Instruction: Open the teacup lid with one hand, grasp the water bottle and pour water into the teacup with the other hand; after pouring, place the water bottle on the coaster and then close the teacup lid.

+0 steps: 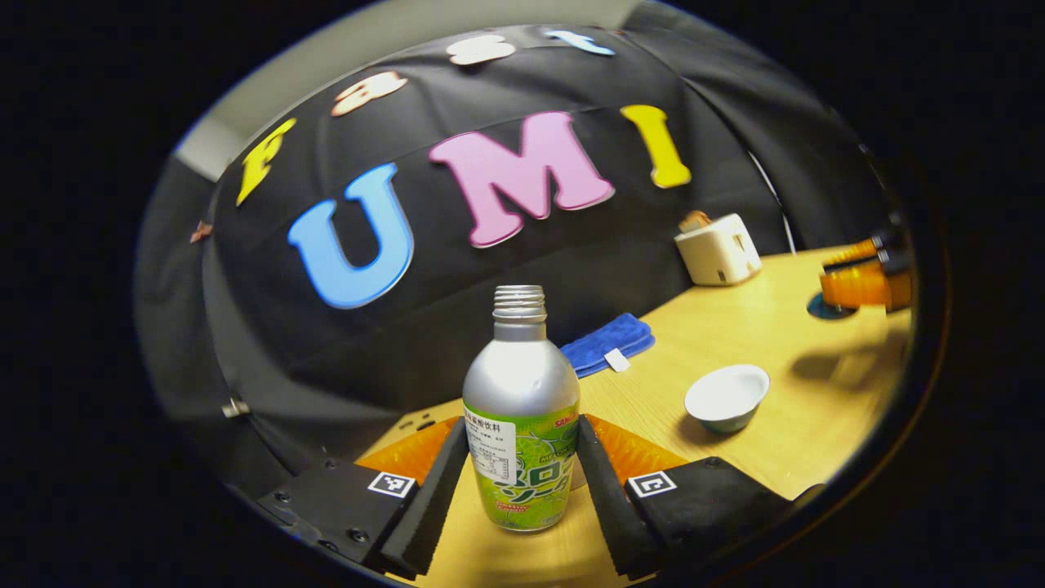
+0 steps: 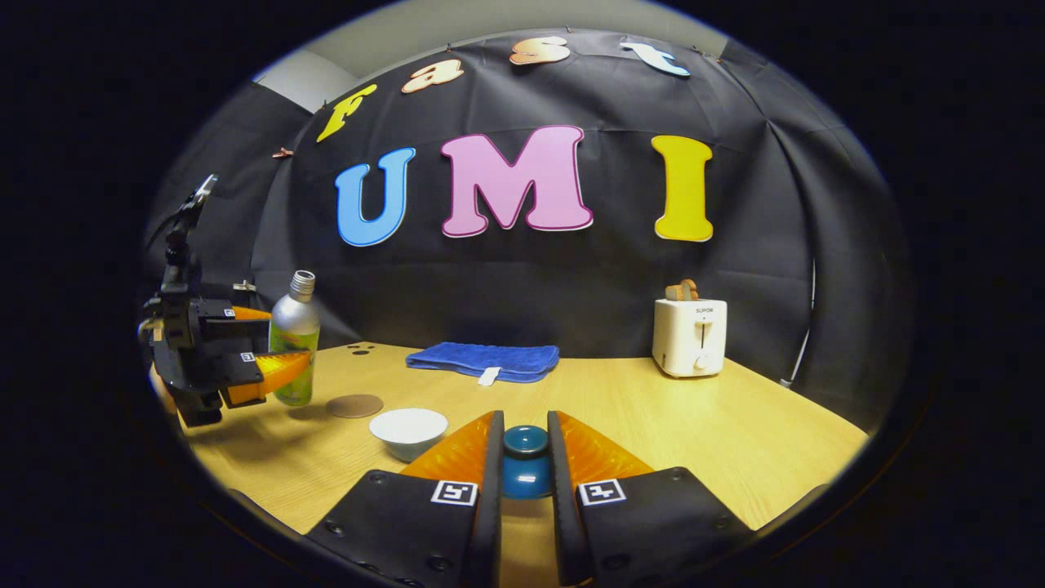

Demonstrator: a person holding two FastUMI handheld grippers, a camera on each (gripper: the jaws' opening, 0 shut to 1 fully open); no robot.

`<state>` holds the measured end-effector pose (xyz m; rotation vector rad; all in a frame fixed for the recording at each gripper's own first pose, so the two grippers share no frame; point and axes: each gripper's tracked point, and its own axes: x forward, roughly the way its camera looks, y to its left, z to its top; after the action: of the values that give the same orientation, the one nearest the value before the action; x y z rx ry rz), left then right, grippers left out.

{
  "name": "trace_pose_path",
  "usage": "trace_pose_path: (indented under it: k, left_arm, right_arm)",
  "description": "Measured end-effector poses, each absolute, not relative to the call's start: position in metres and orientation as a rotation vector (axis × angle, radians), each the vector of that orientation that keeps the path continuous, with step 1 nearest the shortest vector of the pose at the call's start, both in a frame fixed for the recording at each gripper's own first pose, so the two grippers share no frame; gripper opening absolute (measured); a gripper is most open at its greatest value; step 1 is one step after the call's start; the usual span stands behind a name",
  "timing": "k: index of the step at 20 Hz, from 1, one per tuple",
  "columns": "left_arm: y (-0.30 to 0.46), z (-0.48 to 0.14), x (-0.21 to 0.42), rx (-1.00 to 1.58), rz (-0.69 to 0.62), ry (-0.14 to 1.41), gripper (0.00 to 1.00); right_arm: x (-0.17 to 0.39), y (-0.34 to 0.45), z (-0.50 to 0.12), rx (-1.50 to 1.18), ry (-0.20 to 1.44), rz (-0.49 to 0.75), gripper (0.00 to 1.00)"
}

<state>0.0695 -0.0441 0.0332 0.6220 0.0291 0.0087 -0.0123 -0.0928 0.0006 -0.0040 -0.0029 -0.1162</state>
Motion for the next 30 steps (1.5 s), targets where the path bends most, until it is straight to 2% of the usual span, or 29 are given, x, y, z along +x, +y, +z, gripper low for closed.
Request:
trace_pose_path:
  k: [5,8,12,19,30]
  left_arm:
    - [-0.064,0.019,0.071,1.081,-0.014,0.043,0.79]
    - [-0.065,0.010,0.077,1.246,-0.012,0.090,0.79]
    - [-0.073,0.010,0.088,1.469,-0.030,0.075,0.79]
    - [-0.070,-0.007,0.082,1.690,-0.059,0.109,0.79]
    - [-0.056,-0.003,0.090,1.976,-0.014,0.030,0.79]
  right_arm:
    - [-0.013,-0.113,0.001,-0.005,-0.003,-0.153,0.30]
    - [-0.014,-0.113,0.001,-0.005,-0.003,-0.153,0.30]
    - [-0.013,-0.112,0.001,-0.004,-0.003,-0.150,0.30]
    - [-0.014,-0.112,0.001,-0.004,-0.003,-0.150,0.30]
    - [-0.014,-0.112,0.001,-0.004,-0.003,-0.147,0.30]
